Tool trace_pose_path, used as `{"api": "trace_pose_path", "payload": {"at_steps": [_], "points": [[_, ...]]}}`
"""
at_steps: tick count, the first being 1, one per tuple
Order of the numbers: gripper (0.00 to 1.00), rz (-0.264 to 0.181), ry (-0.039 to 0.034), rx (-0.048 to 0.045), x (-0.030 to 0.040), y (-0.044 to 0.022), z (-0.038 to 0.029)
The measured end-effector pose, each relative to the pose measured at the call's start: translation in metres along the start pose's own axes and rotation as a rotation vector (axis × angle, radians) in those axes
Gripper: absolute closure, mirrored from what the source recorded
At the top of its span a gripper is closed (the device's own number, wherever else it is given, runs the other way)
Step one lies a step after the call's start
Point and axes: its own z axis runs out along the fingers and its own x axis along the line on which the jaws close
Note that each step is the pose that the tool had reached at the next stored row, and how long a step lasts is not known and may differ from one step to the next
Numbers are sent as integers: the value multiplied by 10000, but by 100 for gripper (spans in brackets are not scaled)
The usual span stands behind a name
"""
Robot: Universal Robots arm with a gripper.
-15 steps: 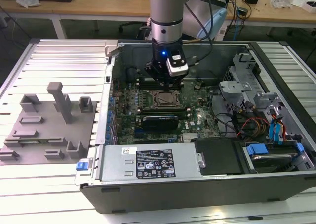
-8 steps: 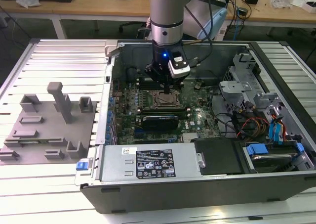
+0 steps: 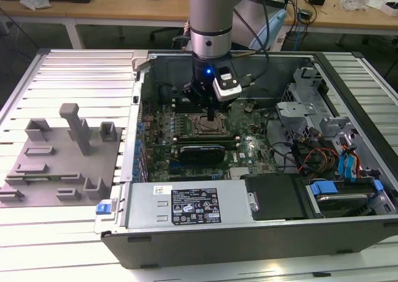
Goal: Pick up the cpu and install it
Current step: 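Install the first cpu locking lever, then install the second cpu locking lever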
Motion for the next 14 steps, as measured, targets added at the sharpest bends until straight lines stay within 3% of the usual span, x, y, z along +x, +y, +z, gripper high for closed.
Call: {"api": "trace_pose_path", "payload": {"at_steps": [2,14], "points": [[89,-1,-1,-1,-3,-1,-25],[89,-36,-1,-2,-3,-2,-29]]}}
